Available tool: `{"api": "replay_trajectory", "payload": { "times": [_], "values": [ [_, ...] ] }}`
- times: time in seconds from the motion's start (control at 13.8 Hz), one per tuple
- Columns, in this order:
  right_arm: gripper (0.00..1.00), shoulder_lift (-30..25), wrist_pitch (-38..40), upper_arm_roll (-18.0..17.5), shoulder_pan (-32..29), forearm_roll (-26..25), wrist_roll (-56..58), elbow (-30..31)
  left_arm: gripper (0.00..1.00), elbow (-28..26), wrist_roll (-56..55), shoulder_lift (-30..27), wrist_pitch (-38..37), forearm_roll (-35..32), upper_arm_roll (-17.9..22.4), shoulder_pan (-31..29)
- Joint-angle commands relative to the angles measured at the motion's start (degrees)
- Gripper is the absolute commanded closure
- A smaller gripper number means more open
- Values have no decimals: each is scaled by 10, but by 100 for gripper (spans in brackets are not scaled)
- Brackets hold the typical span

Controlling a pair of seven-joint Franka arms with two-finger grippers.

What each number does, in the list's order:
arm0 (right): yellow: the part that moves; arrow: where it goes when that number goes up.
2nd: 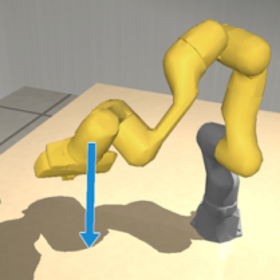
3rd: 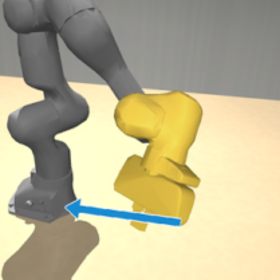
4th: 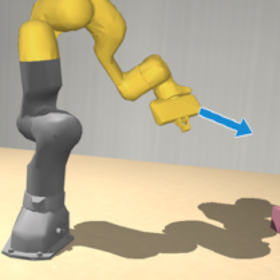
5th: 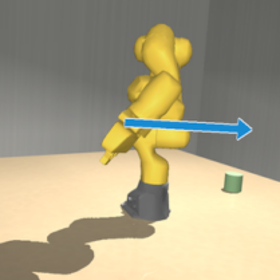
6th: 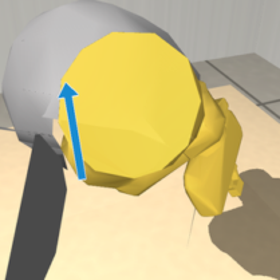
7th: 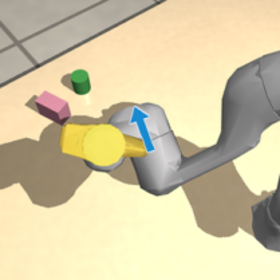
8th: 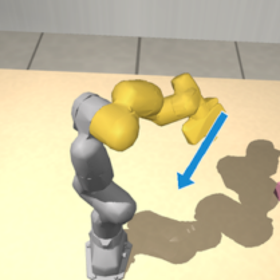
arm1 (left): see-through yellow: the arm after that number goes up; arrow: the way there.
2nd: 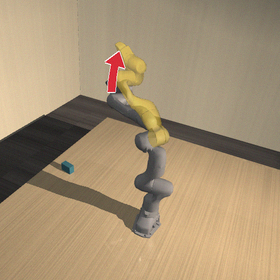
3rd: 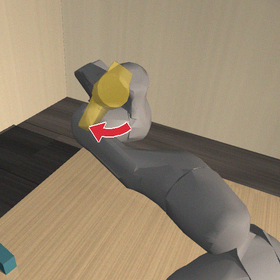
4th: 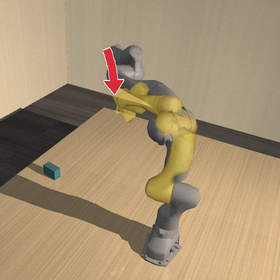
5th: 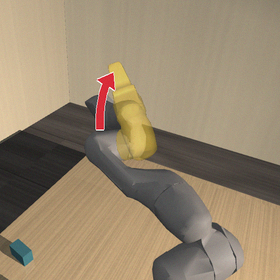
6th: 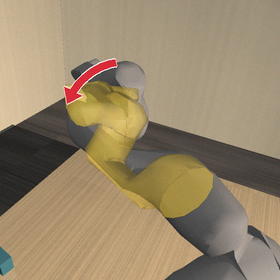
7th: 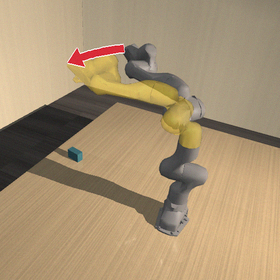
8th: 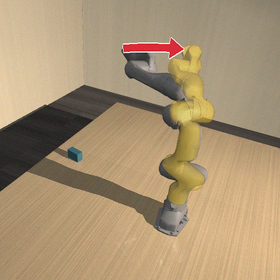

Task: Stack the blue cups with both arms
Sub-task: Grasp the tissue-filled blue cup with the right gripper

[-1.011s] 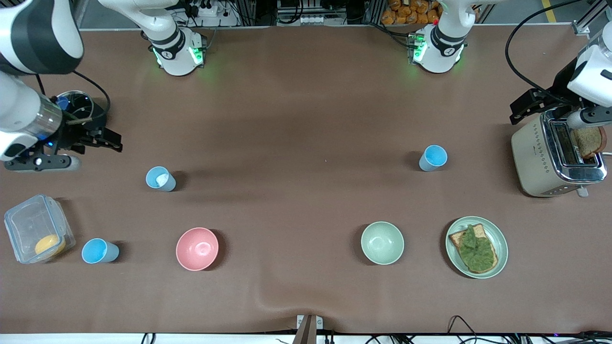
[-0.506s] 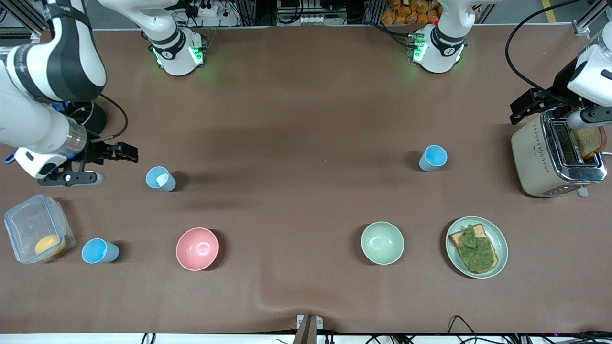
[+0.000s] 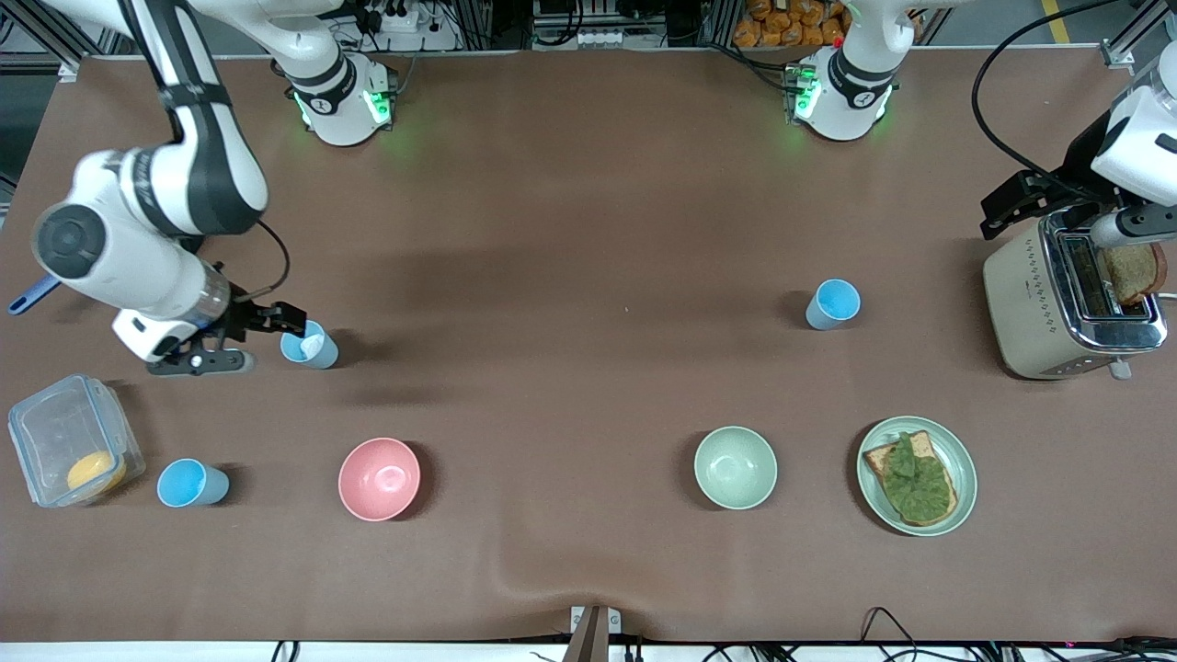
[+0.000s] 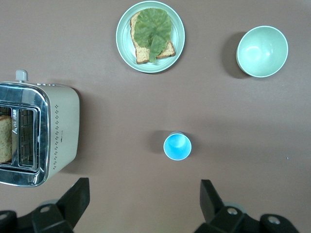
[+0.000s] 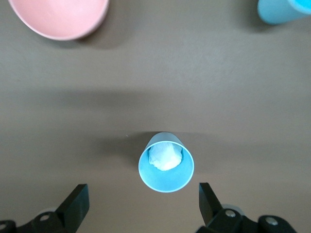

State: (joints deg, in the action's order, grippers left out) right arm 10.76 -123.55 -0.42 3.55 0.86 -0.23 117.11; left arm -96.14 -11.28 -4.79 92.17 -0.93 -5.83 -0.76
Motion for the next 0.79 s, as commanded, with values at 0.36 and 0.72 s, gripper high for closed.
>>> {"api": "replay_trajectory", "payload": {
  "times": [0.36, 0.72],
  "values": [
    [15, 75, -79, 2, 15, 5, 7, 42, 0, 4, -7, -5, -9, 11, -3, -3],
    [62, 102, -100, 2, 19, 5, 7, 37, 0, 6, -7, -5, -9, 11, -3, -1]
  ]
}}
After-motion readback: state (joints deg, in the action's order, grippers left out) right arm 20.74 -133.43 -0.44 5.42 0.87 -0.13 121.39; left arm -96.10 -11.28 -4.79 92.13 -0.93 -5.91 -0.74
